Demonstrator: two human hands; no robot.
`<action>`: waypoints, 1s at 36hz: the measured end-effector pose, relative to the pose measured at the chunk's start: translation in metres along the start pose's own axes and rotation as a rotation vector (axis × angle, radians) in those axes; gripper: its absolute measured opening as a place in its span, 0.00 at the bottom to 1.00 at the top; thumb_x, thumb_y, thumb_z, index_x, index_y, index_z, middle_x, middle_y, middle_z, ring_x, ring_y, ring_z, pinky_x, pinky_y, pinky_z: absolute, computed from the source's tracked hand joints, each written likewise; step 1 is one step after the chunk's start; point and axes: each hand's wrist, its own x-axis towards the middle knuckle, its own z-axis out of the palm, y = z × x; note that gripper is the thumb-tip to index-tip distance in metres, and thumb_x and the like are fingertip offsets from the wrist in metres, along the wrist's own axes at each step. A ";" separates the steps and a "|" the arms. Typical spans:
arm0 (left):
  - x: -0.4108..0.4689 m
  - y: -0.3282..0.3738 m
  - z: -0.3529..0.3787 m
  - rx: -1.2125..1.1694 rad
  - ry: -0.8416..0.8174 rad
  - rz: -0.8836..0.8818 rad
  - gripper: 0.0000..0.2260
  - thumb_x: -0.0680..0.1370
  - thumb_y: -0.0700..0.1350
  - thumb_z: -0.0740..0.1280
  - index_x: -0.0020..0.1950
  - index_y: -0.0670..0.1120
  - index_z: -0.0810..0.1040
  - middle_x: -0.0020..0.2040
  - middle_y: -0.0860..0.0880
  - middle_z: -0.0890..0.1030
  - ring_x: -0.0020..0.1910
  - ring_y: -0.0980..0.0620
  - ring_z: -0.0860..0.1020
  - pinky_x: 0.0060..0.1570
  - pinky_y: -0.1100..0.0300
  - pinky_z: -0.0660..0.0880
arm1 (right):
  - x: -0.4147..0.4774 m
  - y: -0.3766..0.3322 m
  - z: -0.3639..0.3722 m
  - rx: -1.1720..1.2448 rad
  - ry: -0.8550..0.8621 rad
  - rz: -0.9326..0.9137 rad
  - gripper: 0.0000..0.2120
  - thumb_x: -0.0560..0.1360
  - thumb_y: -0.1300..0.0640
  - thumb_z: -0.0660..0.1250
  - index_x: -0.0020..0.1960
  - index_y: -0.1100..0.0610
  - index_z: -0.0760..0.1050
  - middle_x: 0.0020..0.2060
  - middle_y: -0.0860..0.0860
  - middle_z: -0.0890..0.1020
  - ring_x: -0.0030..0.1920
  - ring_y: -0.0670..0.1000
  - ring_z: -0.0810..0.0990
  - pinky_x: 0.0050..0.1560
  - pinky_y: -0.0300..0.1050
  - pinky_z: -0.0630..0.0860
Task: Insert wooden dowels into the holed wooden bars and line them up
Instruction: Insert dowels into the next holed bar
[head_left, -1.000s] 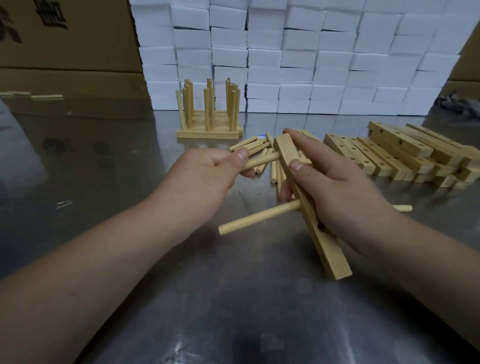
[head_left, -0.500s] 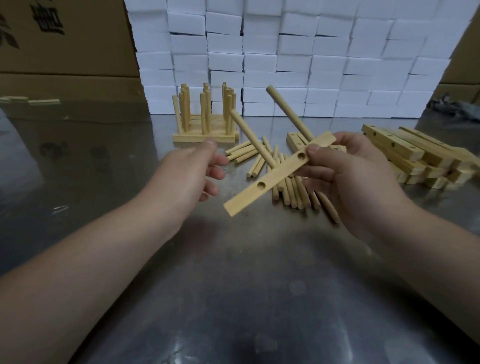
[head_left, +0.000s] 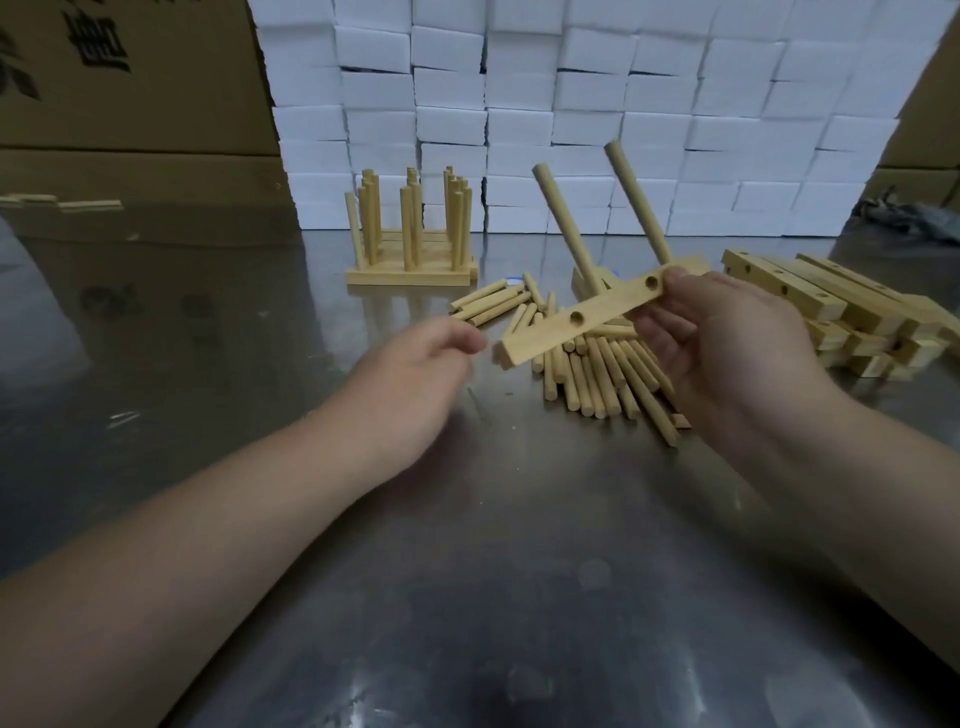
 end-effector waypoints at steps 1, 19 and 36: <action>-0.003 0.000 0.002 0.133 -0.091 0.067 0.14 0.77 0.43 0.60 0.55 0.61 0.74 0.61 0.55 0.74 0.56 0.58 0.71 0.54 0.68 0.64 | 0.002 0.001 0.000 0.010 0.021 0.011 0.17 0.76 0.65 0.64 0.64 0.65 0.68 0.38 0.55 0.82 0.34 0.47 0.84 0.33 0.34 0.77; -0.009 0.006 0.018 0.622 -0.220 0.310 0.22 0.77 0.58 0.58 0.71 0.57 0.61 0.69 0.56 0.63 0.67 0.55 0.62 0.58 0.60 0.59 | 0.009 0.009 0.002 0.036 0.054 0.134 0.05 0.79 0.64 0.59 0.47 0.63 0.73 0.43 0.58 0.81 0.36 0.49 0.81 0.42 0.40 0.79; -0.005 0.005 0.008 0.751 0.053 0.053 0.05 0.77 0.51 0.61 0.51 0.54 0.73 0.44 0.54 0.75 0.44 0.53 0.72 0.37 0.59 0.65 | 0.003 0.002 0.002 0.006 0.115 0.235 0.10 0.79 0.61 0.58 0.57 0.63 0.74 0.34 0.52 0.84 0.29 0.45 0.81 0.28 0.36 0.77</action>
